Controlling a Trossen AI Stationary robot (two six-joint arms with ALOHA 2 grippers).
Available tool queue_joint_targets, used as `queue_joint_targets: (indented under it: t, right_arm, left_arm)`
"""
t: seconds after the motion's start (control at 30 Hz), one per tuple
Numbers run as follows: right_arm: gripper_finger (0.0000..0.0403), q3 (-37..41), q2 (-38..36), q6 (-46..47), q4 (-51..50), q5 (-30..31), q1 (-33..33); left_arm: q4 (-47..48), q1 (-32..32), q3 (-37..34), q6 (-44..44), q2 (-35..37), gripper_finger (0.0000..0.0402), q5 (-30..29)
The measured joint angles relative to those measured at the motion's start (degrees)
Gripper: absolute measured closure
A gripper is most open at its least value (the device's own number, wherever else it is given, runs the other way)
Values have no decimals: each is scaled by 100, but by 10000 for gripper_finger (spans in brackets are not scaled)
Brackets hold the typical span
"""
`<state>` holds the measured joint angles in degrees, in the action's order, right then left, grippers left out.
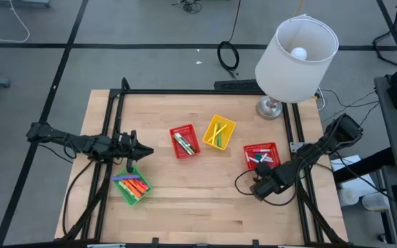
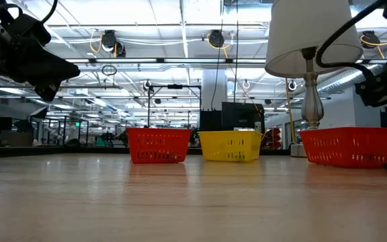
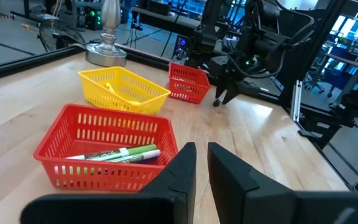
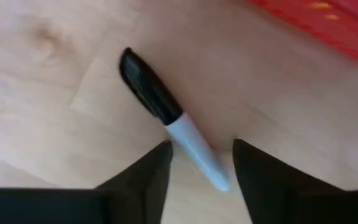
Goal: Pick & Place Markers
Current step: Put the small black highlighter pen into the right red bin
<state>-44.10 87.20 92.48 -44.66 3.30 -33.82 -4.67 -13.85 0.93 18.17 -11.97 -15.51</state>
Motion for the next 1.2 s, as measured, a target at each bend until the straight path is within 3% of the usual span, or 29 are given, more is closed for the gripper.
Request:
queue_joint_targets:
  t: [0.33,0.53,0.73,0.93,1.2]
  right_arm:
    - [384,399,-5,-603,557,-103,-82]
    - [380,204,0,-674,611,50,-261]
    - [385,-637,66,-1361,980,606,-488]
    - [385,-1365,55,-2308,942,1271,-574]
    - [385,-2461,-352,-4414,612,1958,-188]
  left_arm:
    - [4,-2,0,2,0,355,-2]
    - [9,-1,0,4,0,355,-2]
    - [11,-2,0,7,0,355,-2]
    - [7,0,0,7,0,355,-2]
    - [-22,-2,0,37,0,355,-4]
